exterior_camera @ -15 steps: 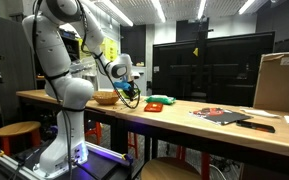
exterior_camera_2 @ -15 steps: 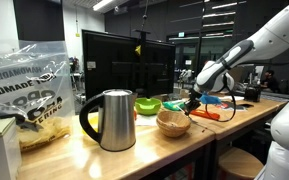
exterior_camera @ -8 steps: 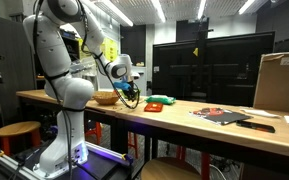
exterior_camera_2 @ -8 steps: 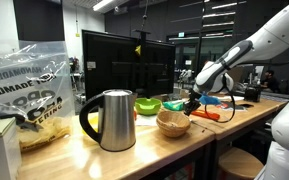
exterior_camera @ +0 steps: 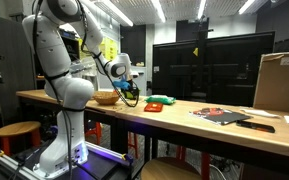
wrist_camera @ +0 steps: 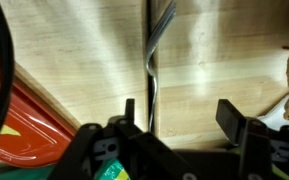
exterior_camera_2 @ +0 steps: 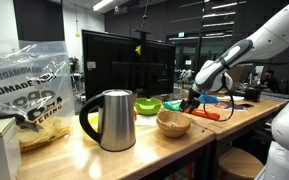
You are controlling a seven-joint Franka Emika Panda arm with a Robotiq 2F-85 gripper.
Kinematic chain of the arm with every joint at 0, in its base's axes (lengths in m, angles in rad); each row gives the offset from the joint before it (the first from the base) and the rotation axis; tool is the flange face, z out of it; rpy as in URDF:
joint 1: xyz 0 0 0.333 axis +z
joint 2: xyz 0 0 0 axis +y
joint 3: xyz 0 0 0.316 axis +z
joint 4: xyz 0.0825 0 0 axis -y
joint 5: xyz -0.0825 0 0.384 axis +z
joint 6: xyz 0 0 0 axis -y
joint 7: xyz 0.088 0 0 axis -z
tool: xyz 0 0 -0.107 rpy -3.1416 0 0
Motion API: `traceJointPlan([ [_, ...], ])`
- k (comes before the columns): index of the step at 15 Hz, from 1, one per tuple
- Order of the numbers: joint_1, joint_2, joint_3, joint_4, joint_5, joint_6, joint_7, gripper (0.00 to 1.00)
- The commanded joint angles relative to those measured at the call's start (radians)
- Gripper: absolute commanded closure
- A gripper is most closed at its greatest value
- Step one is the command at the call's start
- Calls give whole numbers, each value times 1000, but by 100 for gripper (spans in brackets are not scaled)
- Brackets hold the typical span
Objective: Take the silver fork out of the basket.
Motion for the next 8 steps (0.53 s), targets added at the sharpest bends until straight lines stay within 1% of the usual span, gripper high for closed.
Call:
traceJointPlan([
  [1, -35, -65, 72, -12, -56, -47, 46, 0],
  [3, -67, -108, 139, -15, -121, -81, 101, 0],
  [6, -113, -195, 261, -18, -234, -140, 214, 0],
  [8, -127, -255, 332, -18, -290, -179, 282, 0],
])
